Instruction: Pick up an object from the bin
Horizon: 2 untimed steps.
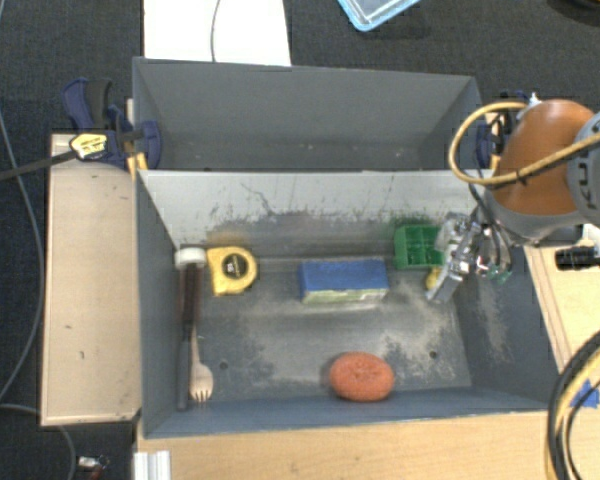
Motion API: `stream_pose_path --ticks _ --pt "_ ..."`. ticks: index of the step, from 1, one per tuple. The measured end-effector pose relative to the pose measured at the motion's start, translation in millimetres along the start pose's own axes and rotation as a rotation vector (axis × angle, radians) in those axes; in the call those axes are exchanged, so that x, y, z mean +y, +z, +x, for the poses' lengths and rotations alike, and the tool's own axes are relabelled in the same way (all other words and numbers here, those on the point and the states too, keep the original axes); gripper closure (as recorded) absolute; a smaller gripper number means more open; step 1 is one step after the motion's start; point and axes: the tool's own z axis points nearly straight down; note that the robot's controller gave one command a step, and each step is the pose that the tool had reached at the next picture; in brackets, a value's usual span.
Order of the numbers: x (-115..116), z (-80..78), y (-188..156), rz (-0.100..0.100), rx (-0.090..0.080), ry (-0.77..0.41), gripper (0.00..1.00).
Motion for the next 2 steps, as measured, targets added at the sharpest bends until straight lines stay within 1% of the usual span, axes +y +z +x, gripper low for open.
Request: stream_pose_path --ticks 1,2 --pt "12 4.8 15 -0.003 -0.014 -0.183 0.00" --pt "-5 -2.2 29 -0.001 -0.011 -0.095 0.00"
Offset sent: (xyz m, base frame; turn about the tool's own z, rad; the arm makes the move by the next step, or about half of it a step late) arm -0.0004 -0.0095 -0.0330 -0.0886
